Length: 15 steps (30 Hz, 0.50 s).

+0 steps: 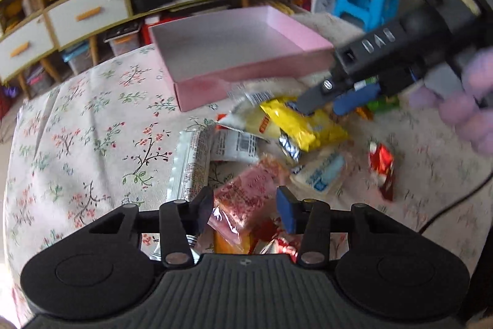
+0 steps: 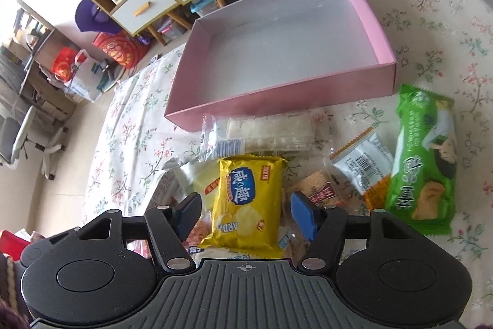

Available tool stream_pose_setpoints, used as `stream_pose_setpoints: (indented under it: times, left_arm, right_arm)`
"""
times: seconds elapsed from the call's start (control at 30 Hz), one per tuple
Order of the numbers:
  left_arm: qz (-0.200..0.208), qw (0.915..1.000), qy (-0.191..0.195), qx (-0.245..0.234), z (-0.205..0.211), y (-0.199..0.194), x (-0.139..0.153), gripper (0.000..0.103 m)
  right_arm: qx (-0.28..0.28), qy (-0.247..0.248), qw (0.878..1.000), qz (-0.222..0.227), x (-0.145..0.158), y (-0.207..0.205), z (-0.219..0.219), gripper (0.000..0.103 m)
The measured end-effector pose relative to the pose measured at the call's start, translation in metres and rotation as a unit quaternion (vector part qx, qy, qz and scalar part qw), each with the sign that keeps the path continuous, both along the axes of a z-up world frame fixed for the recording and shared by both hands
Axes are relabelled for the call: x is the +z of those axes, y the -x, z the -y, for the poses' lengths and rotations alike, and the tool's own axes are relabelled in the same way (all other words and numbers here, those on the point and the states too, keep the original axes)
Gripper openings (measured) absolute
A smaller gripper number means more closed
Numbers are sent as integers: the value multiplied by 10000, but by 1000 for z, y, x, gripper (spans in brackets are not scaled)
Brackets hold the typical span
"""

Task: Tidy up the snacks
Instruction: 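Grasp the yellow chip bag with the right tool while the left tool reaches toward the pink candy packet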

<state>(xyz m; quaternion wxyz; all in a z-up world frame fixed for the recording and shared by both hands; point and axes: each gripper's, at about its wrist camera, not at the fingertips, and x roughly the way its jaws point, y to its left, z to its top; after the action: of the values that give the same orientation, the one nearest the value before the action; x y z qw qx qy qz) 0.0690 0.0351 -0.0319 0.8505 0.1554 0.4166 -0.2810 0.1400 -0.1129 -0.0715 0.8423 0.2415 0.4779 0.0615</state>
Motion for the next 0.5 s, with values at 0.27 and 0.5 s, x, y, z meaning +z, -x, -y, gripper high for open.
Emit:
stream_pose_setpoints:
  times: [0.27,0.5]
  left_arm:
    - [173,9976,-569,-342,6,2,-10,47]
    - [432,9958,-701,-392,16,1,-16,60]
  right_arm:
    - [21,209,9998,-32,-6,-8,-5,64]
    - [290,634,9975,111,-5,-9,-23,61]
